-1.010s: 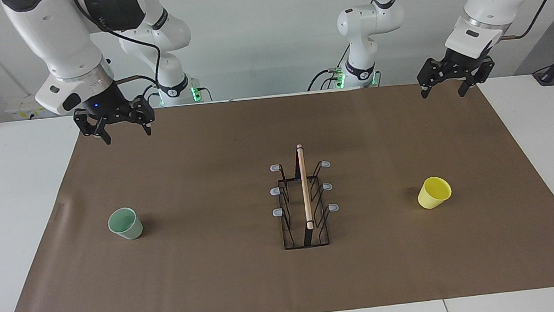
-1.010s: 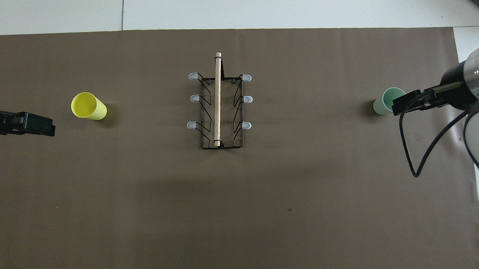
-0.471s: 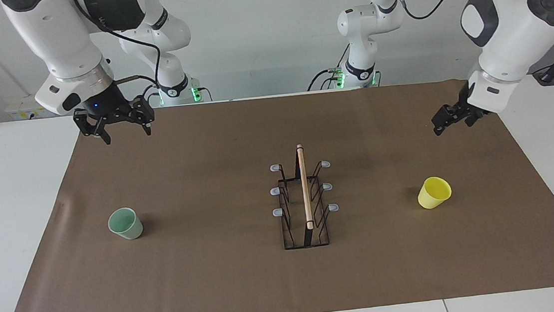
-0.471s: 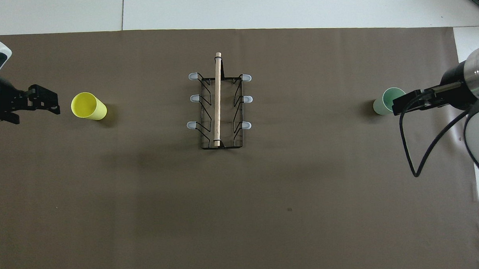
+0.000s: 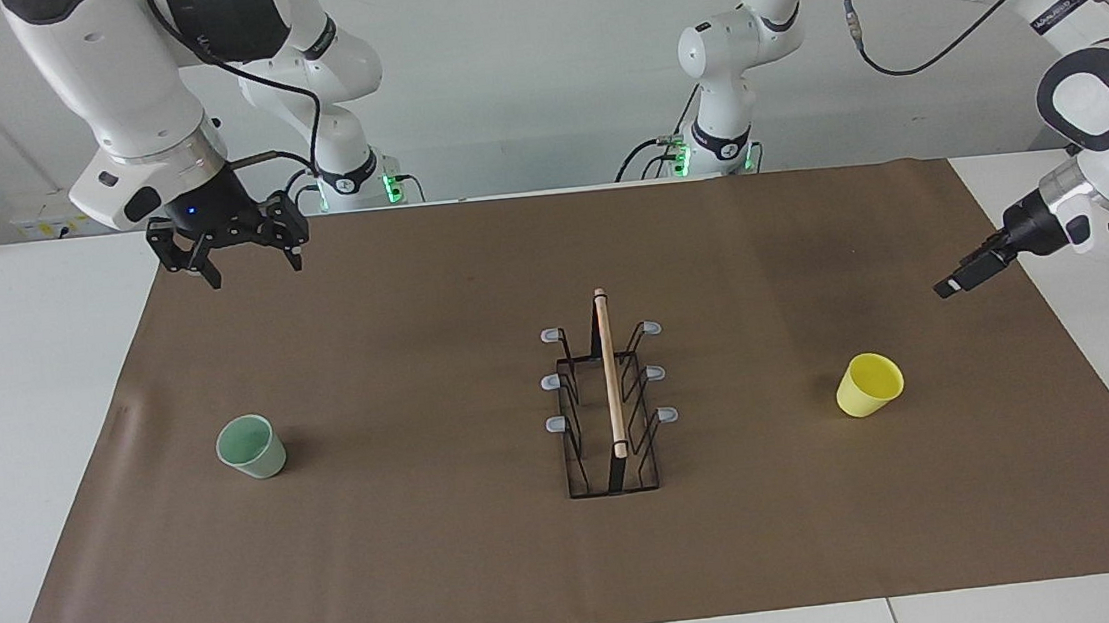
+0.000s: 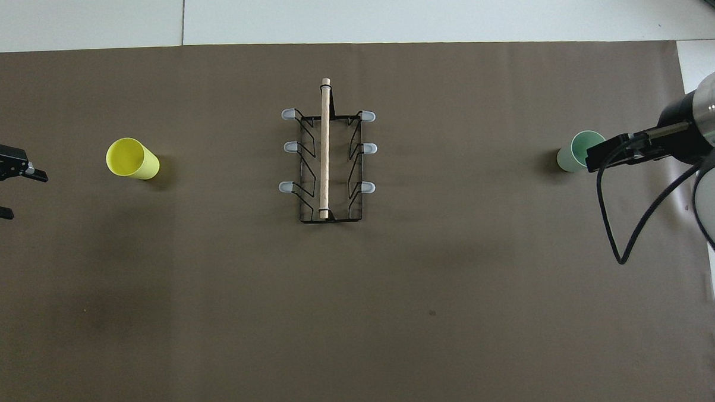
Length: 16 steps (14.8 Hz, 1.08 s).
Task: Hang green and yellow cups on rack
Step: 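Move the left gripper to the yellow cup while the right gripper reaches the green cup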
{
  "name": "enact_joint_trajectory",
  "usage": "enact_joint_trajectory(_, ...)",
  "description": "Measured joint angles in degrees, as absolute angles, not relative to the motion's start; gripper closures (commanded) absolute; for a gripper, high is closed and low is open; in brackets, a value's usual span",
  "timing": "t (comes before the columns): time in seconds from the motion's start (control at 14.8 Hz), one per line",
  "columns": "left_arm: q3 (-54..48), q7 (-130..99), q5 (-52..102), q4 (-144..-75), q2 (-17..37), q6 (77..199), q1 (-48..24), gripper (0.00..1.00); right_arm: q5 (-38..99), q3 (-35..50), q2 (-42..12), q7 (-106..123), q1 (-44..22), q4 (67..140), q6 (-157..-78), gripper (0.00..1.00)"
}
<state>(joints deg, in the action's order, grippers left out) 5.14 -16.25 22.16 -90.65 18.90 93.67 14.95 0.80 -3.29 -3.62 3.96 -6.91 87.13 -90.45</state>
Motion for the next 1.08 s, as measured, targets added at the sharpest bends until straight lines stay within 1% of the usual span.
enact_joint_trajectory(0.2,5.69,-31.06,31.35,-92.97,21.77,96.74,17.59,0.0,0.8,-3.29,-3.63,3.96,-6.92,87.13,-90.44,0.0)
enact_joint_trajectory(0.47,5.45,-49.24,42.72,-98.15,22.36,105.43,17.51,0.0,0.76,-3.18,-3.65,4.23,-7.05,88.19,-90.95,0.0)
enact_joint_trajectory(0.74,5.5,-60.01,52.57,-101.45,22.31,111.92,17.54,0.0,0.1,-3.3,-3.55,10.82,-6.41,93.78,-97.87,0.0)
enact_joint_trajectory(0.88,5.5,-61.68,58.08,-104.46,22.26,115.09,17.54,0.0,-2.55,-3.32,-3.62,13.6,-6.04,95.97,-100.5,0.0)
enact_joint_trajectory(1.08,5.47,-61.86,64.56,-108.61,21.63,116.54,17.55,0.0,-7.91,-3.22,-5.05,23.53,-6.08,97.58,-104.28,0.0)
